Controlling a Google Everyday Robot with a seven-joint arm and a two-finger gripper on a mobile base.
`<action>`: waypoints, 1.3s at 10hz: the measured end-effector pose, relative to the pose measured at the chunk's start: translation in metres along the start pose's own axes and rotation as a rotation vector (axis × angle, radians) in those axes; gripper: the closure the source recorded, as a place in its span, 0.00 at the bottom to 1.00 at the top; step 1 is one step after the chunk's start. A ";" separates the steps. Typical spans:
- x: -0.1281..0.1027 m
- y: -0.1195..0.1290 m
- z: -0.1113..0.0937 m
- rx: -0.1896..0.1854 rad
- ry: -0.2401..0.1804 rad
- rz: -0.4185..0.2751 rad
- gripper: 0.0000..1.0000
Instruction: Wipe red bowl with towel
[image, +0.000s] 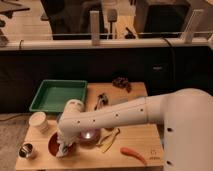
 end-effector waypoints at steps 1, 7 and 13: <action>0.004 -0.005 0.005 0.001 -0.006 -0.006 1.00; -0.003 -0.034 0.025 0.018 -0.062 -0.091 1.00; -0.027 -0.020 0.023 -0.022 -0.137 -0.140 1.00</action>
